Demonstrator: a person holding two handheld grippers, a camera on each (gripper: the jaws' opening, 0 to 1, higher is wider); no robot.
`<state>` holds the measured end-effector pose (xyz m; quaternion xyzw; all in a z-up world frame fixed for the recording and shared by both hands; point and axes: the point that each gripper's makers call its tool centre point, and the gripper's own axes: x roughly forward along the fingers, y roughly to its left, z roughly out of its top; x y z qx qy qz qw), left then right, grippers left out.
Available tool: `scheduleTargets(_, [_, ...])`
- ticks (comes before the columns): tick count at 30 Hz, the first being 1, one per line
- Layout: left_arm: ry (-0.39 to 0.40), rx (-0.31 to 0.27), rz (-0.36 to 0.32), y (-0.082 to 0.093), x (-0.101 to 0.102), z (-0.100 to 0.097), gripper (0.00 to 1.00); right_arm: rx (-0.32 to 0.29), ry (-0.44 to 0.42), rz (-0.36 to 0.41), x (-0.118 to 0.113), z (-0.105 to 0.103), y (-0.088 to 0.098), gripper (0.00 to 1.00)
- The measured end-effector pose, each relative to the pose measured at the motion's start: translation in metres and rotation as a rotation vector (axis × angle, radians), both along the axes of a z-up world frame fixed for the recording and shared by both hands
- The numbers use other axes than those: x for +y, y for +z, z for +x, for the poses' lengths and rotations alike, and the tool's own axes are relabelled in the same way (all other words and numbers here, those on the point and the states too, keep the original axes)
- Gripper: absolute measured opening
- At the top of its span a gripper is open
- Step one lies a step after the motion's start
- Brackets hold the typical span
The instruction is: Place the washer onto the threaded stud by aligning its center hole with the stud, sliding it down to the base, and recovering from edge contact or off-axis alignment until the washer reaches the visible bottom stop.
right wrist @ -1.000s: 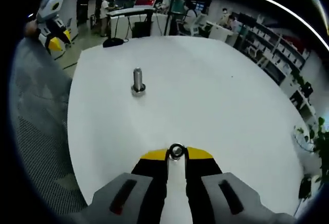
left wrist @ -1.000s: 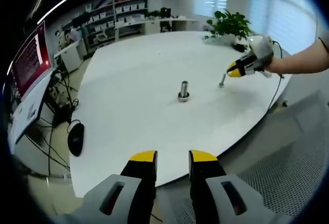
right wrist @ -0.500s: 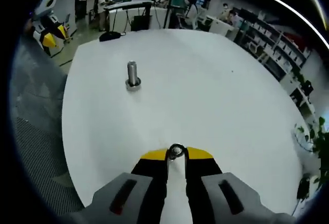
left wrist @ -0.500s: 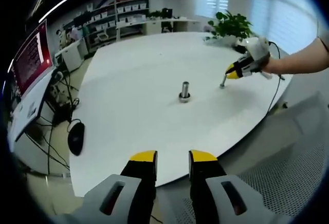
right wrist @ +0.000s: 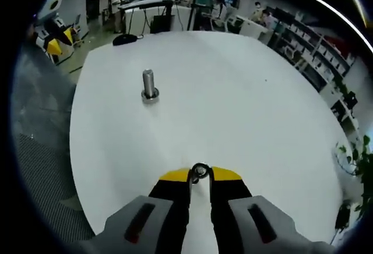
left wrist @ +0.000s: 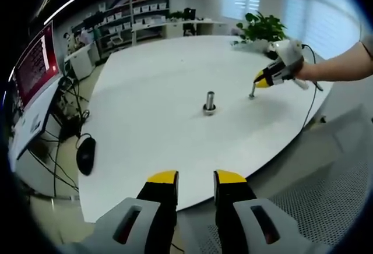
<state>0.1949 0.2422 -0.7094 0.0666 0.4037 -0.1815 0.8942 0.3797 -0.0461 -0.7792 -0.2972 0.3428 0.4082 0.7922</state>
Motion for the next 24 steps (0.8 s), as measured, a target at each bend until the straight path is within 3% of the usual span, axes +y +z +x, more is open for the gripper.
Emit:
scheduleTargets(5, [-0.001,0.004,0.0,-0.001,0.0,0.0,0.22,0.022,-0.014,-0.042,-0.002,0.003,-0.001,0.14])
scheduleTargets(8, [0.002,0.006,-0.001,-0.001,0.0,0.0,0.22,0.018,-0.017,-0.018,0.001,0.002,0.004,0.14])
scheduleTargets(17, [-0.002,0.008,0.001,-0.001,0.0,-0.001,0.22,0.034,0.021,-0.078,-0.001,0.001,-0.003,0.14])
scheduleTargets(24, [-0.003,0.004,0.0,-0.001,0.0,0.0,0.22,0.088,0.007,-0.099,-0.005,0.001,-0.013,0.14])
